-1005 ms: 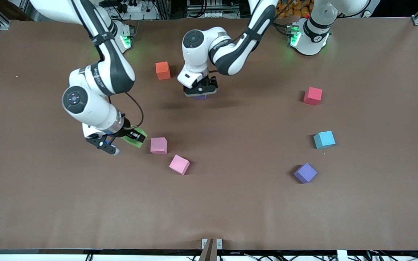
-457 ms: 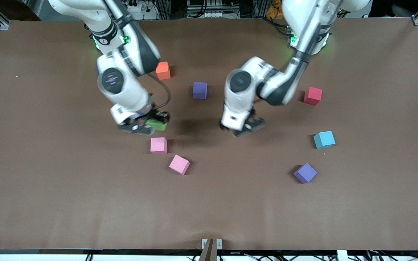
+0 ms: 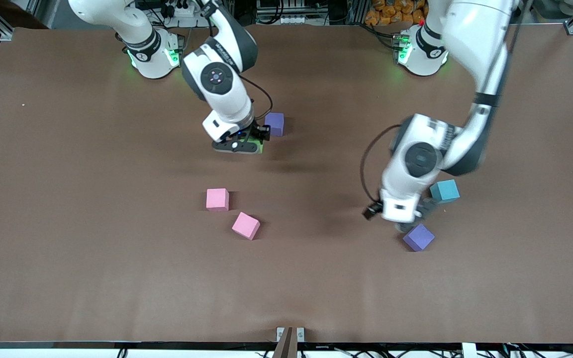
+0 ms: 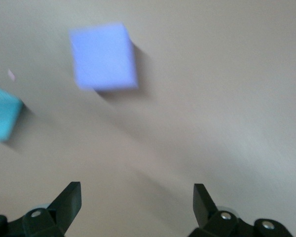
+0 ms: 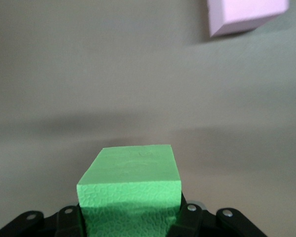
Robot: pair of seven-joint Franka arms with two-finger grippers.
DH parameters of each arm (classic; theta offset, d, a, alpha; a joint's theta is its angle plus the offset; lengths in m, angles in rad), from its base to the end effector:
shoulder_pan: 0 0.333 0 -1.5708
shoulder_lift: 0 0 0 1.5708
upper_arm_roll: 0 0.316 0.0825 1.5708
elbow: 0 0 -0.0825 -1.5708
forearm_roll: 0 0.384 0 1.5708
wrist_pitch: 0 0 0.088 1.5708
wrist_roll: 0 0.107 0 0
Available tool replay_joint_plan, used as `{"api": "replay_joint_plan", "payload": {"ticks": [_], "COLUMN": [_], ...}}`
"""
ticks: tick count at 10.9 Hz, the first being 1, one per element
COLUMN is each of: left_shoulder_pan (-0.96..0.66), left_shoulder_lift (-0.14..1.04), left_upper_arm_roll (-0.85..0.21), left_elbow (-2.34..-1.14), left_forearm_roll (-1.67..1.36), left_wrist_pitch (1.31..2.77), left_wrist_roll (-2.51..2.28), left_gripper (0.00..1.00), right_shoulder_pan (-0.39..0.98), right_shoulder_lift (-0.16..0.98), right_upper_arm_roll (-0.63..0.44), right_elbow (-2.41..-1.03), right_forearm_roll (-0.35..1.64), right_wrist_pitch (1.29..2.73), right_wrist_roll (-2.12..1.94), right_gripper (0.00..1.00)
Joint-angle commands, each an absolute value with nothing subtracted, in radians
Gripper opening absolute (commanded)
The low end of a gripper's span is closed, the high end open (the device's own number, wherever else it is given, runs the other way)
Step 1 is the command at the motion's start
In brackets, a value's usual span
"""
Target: Arrange blocks into number 1
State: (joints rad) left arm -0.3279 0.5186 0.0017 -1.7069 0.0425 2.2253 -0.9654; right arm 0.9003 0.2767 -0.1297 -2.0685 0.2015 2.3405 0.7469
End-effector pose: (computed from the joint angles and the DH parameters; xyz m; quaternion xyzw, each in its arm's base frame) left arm 0.6361 -0.2139 0.2912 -0.9532 -0.3017 -0.0103 0.0139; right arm 0.4169 0.4114 0.2989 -0.9969 0.0559 0.0376 0.0395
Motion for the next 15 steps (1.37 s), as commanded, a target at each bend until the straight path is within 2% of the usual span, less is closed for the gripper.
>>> {"api": "replay_joint_plan", "payload": {"ticks": [1,4,5,6,11,15], "left_shoulder_pan": [-0.229,-0.152,-0.147,-0.150,-0.163,-0.173], "left_shoulder_lift": [0.535,0.581,0.642,0.691,0.758,0.787], "left_upper_arm_roll": [-0.017,-0.017,-0.015,-0.015,-0.015,-0.015], "left_elbow": [-1.693,-1.669,-1.598,-1.526,-1.448,-1.450], "left_forearm_roll": [0.066,0.064,0.061,0.060,0.060,0.063], "left_wrist_pitch": [2.200,2.201,2.203,2.203,2.207,2.207], "left_wrist_roll": [-0.843,-0.790,-0.807,-0.834,-0.942,-0.946], "left_gripper": [1.00,1.00,1.00,1.00,1.00,1.00], "right_shoulder_pan": [0.925,0.980,0.992,0.997,1.014,1.012], "right_shoulder_lift": [0.339,0.440,0.463,0.469,0.469,0.457], "right_upper_arm_roll": [-0.137,-0.135,-0.133,-0.133,-0.095,-0.081], "right_elbow": [-2.068,-1.997,-1.996,-1.997,-2.011,-2.040], "right_forearm_roll": [0.219,0.222,0.222,0.222,0.261,0.261], "right_wrist_pitch": [2.428,2.459,2.473,2.471,2.461,2.459], "right_wrist_roll": [0.770,0.837,0.842,0.842,0.873,0.893], "right_gripper": [0.55,0.55,0.56,0.58,0.58,0.58]}}
